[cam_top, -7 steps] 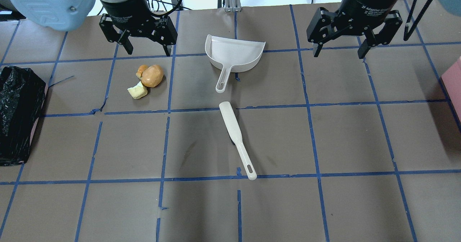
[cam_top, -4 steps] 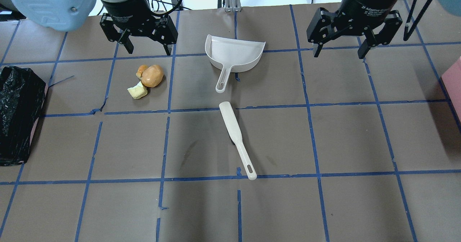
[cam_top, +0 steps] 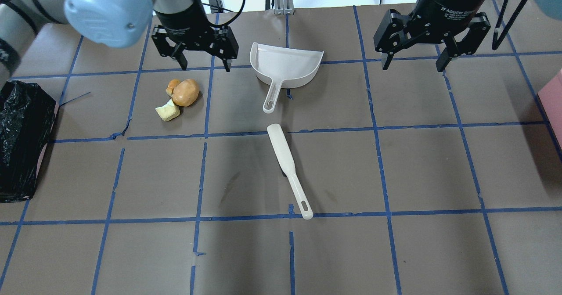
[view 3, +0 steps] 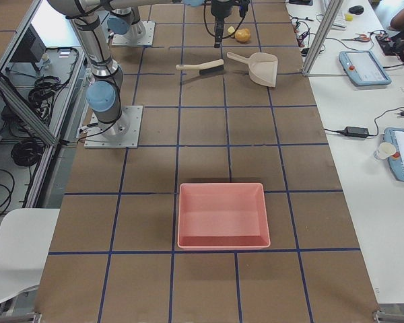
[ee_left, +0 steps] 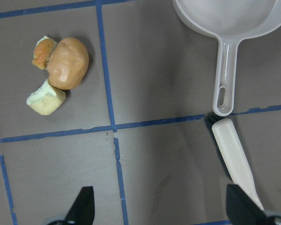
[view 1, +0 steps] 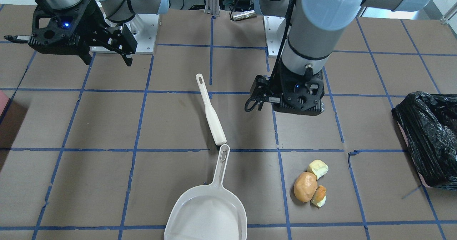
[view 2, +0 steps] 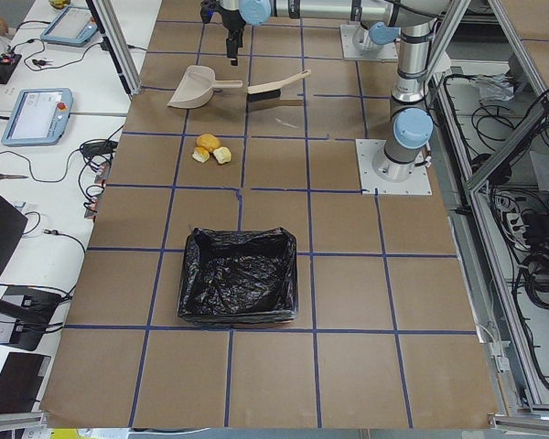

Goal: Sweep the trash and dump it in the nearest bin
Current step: 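Lower the left gripper and grasp the white dustpan handle, then grasp the white brush handle with the right gripper while the left lifts the dustpan, then set the dustpan by the food with the left gripper while the right lifts the brush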

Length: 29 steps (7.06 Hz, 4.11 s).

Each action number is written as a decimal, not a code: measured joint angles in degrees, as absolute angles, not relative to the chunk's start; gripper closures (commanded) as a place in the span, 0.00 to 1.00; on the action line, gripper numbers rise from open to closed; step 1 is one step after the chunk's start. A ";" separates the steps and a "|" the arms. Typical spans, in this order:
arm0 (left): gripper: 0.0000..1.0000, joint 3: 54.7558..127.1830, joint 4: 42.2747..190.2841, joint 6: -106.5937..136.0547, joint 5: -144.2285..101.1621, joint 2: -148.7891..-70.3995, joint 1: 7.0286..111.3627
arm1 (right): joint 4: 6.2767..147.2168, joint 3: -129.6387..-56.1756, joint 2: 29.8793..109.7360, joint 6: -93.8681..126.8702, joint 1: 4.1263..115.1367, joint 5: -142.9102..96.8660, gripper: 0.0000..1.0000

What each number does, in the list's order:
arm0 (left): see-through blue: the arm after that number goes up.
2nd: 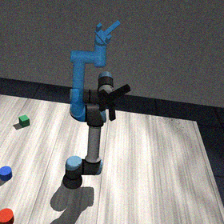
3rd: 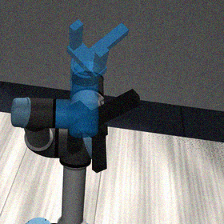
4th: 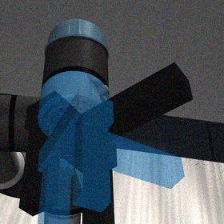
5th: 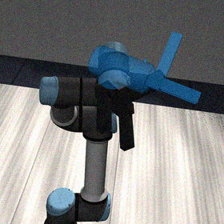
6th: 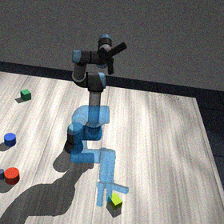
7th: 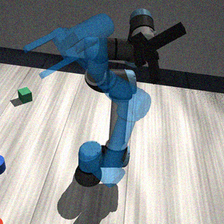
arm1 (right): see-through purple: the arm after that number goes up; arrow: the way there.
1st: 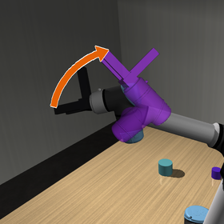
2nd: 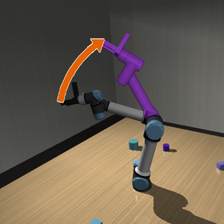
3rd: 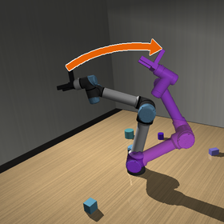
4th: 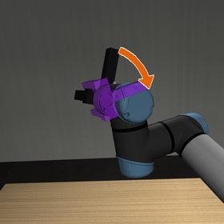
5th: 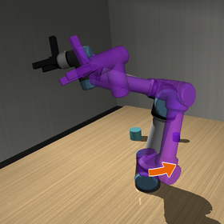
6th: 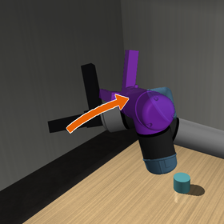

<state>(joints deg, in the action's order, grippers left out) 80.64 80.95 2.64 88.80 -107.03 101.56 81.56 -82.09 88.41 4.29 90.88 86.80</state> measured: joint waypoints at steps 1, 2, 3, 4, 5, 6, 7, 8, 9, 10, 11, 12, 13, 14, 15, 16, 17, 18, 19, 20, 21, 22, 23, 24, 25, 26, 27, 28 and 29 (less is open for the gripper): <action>0.00 81.50 77.03 2.61 88.66 -108.80 102.66 | 81.58 -82.09 88.41 3.90 90.88 87.01 0.00; 0.00 82.63 74.25 1.88 88.55 -110.34 103.26 | 81.72 -82.11 88.40 2.62 90.88 87.17 0.00; 0.00 83.49 71.59 0.84 88.40 -112.18 103.91 | 81.93 -82.15 88.39 0.92 90.88 87.18 0.00; 0.00 83.91 67.96 0.14 88.31 -114.56 104.79 | 82.03 -82.16 88.37 -0.07 90.88 87.01 0.00; 0.00 84.16 65.29 -0.17 88.26 -116.39 105.65 | 82.07 -82.17 88.35 -0.38 90.88 86.80 0.00; 0.00 84.84 63.95 -0.34 88.20 -117.31 106.20 | 82.08 -82.17 88.34 -0.39 90.88 86.71 0.00; 0.00 86.69 62.03 -0.66 88.12 -117.79 106.47 | 82.09 -82.18 88.35 -0.37 90.88 86.68 0.00; 0.00 89.20 58.10 -1.83 88.13 -118.16 106.53 | 82.09 -82.18 88.38 -0.40 90.88 86.71 0.00; 0.02 90.85 54.57 -3.46 88.19 -118.50 106.53 | 82.09 -82.18 88.40 -0.47 90.88 86.83 0.00; 0.03 91.54 52.92 -4.20 88.21 -118.87 106.53 | 82.09 -82.18 88.41 -0.51 90.88 86.97 0.00; 0.10 92.10 52.08 -4.15 88.18 -119.35 106.53 | 82.07 -82.18 88.41 -0.50 90.88 86.99 0.00; 0.25 92.29 51.75 -4.10 88.16 -119.58 106.53 | 82.01 -82.24 88.42 -0.49 90.88 86.91 0.00; 0.41 92.41 51.65 -4.09 88.14 -119.66 106.52 | 81.90 -82.70 88.62 -0.50 90.96 86.74 0.03; 0.60 92.40 51.61 -3.92 88.02 -119.68 106.52 | 81.94 -84.73 89.57 -0.56 91.59 86.52 0.03; 0.72 92.23 51.60 -3.85 87.56 -119.70 106.52 | 83.49 -88.57 91.40 -0.60 93.07 86.35 0.03; 0.77 91.93 51.61 -3.83 86.91 -119.70 106.52 | 86.94 -93.27 92.93 -0.50 95.22 85.44 0.03; 0.85 91.62 51.66 -3.81 86.56 -119.71 106.48 | 91.34 -97.69 93.63 -0.34 98.18 83.68 0.03; 0.87 91.53 51.69 -3.89 86.48 -119.67 106.38 | 96.07 -101.36 93.73 -0.24 101.59 82.52 0.03; 0.87 91.46 51.76 -4.13 86.51 -119.48 106.10 | 100.71 -105.05 93.57 -0.22 104.77 82.22 0.03; 0.88 91.32 51.85 -4.24 86.59 -119.06 105.33 | 106.10 -109.26 93.37 -0.28 106.82 82.22 0.03; 0.88 91.04 52.00 -4.28 86.66 -118.56 104.20 | 112.78 -114.10 93.00 -0.43 107.79 82.10 0.03; 0.89 90.12 52.56 -4.30 86.73 -118.28 103.18 | 118.66 -118.16 92.29 -0.63 108.42 82.08 0.05; 0.89 88.08 54.39 -4.33 86.82 -118.10 102.31 | 122.36 -120.77 91.16 -0.78 109.52 82.30 0.05; 0.89 85.58 57.05 -4.50 86.92 -118.01 101.28 | 124.69 -122.00 89.43 -0.75 111.35 83.03 0.05; 0.90 83.67 59.11 -5.29 87.03 -117.81 99.84 | 127.24 -122.43 87.47 -0.56 113.34 84.17 0.09; 0.90 82.33 61.15 -7.08 87.14 -117.18 98.00 | 129.16 -122.63 85.96 -0.51 114.66 85.04 0.15; 0.90 81.65 63.44 -10.20 87.51 -116.13 96.01 | 130.02 -122.73 85.10 -0.63 115.23 85.42 0.17; 0.90 81.57 65.52 -14.26 88.00 -114.99 93.78 | 130.28 -122.82 84.78 -0.73 115.44 85.52 0.17; 0.90 81.56 68.17 -18.83 88.23 -113.53 91.28 | 130.33 -123.11 84.54 -0.79 115.58 85.53 0.17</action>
